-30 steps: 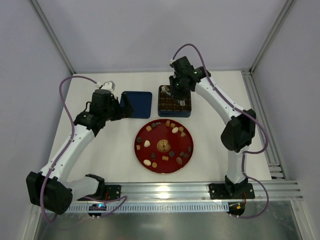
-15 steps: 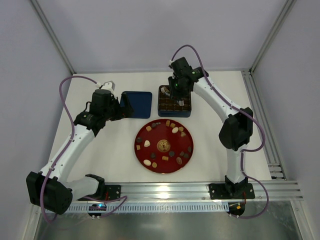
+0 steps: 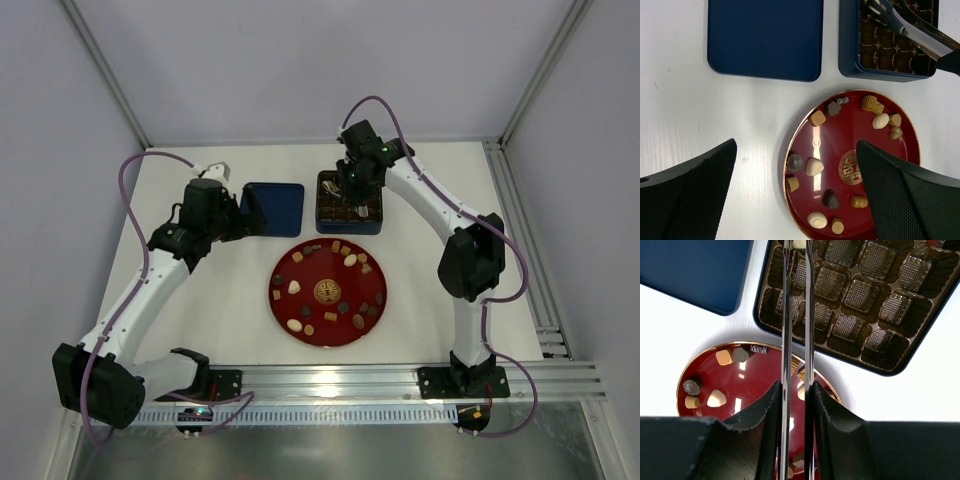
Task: Pack the chocolate
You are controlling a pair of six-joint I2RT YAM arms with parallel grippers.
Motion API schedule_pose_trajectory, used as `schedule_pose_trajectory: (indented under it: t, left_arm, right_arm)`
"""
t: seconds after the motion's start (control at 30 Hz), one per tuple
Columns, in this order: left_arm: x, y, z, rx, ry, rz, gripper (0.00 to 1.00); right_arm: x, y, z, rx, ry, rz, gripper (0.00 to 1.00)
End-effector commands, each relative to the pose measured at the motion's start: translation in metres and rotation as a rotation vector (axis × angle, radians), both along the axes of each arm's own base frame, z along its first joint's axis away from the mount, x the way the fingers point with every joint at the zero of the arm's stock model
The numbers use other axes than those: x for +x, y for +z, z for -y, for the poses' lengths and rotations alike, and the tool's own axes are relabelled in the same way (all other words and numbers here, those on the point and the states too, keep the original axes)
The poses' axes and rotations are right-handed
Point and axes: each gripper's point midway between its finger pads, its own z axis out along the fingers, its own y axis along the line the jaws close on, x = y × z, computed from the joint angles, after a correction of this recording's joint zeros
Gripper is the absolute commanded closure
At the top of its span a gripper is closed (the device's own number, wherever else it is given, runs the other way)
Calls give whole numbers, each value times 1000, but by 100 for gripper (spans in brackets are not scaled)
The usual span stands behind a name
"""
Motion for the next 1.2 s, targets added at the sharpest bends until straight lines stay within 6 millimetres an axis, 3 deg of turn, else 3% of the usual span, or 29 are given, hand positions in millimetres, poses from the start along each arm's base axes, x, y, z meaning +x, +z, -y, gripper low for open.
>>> schedule_pose_trajectory:
  t: [0.0,0.93,1.17]
  left_arm:
    - [4,11,-2,-3,5,43,0]
    - [4,11,-2,-1,3,44,0]
    - [4,10,-3,-1,7,42,0]
  right_arm:
    - [8,19,-6,38,15,63,76]
    - [9,29,-7,46,17,80,63]
    - [10,48,-6,58,16,115,63]
